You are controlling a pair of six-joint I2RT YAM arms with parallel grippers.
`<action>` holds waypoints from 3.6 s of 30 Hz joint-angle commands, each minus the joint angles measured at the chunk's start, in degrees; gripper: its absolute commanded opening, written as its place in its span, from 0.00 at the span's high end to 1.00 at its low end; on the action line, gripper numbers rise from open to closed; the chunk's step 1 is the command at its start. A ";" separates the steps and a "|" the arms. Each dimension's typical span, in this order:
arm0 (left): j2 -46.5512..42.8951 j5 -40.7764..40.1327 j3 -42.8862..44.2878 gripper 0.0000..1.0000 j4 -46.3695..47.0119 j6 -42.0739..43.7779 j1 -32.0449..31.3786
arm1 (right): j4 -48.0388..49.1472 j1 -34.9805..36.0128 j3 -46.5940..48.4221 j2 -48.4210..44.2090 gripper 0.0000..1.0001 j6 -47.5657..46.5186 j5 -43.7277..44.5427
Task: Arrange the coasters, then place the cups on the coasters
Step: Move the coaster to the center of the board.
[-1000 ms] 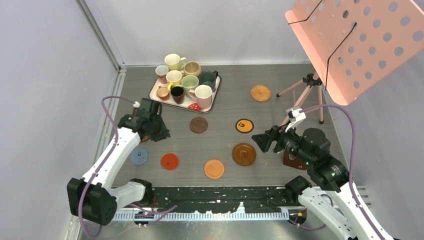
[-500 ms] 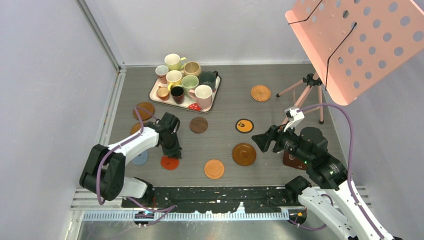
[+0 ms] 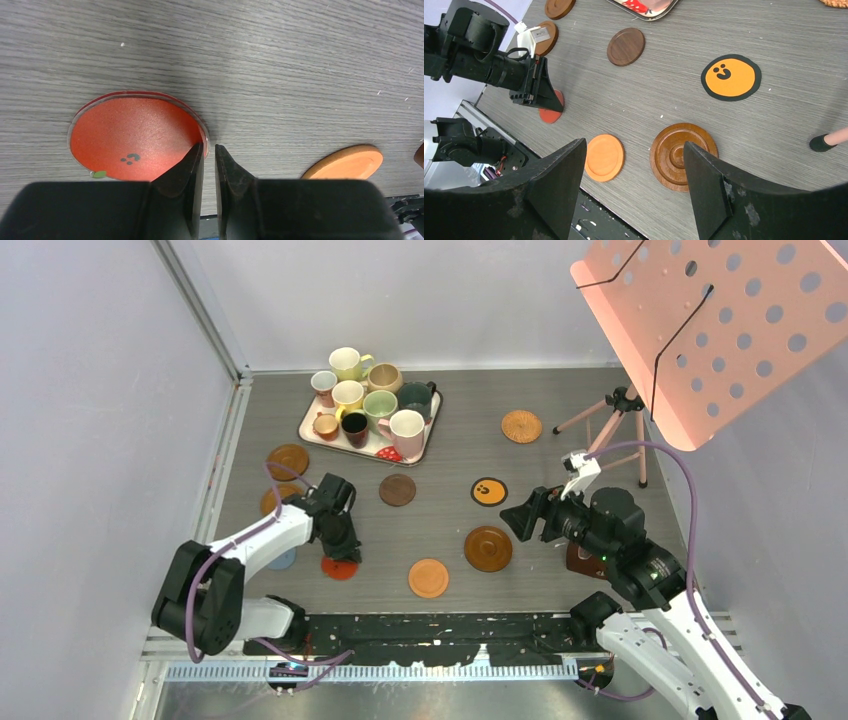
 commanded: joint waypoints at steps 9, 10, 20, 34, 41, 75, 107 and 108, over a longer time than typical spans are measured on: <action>-13.26 -2.48 -1.23 0.76 -9.43 0.86 -0.05 | 4.46 0.20 0.34 0.21 0.22 -0.18 -0.60; -13.80 -1.62 -2.06 0.76 -8.93 0.51 -0.05 | 4.72 0.18 0.24 0.14 0.22 -0.09 -0.71; -11.44 1.02 -5.98 0.73 -4.91 -0.64 -0.05 | 4.46 0.21 0.90 -0.71 0.22 0.24 -1.17; -2.44 -8.93 -3.24 0.75 -3.81 -0.70 0.33 | 2.97 0.17 1.08 -2.74 0.22 0.27 -0.51; -1.49 -10.00 -1.90 0.76 -3.26 -1.59 1.38 | 2.81 0.18 1.05 -2.78 0.22 0.18 -0.39; -6.29 1.82 11.09 0.69 3.05 5.10 1.86 | 2.94 0.24 1.31 -1.34 0.23 2.03 -0.60; 28.96 -2.70 30.73 0.76 14.57 -0.71 -2.36 | -1.12 0.22 2.58 -2.73 0.24 0.16 2.43; 28.84 -4.04 30.58 0.77 13.68 -0.99 -2.15 | -1.18 0.18 2.54 -2.77 0.24 0.12 2.43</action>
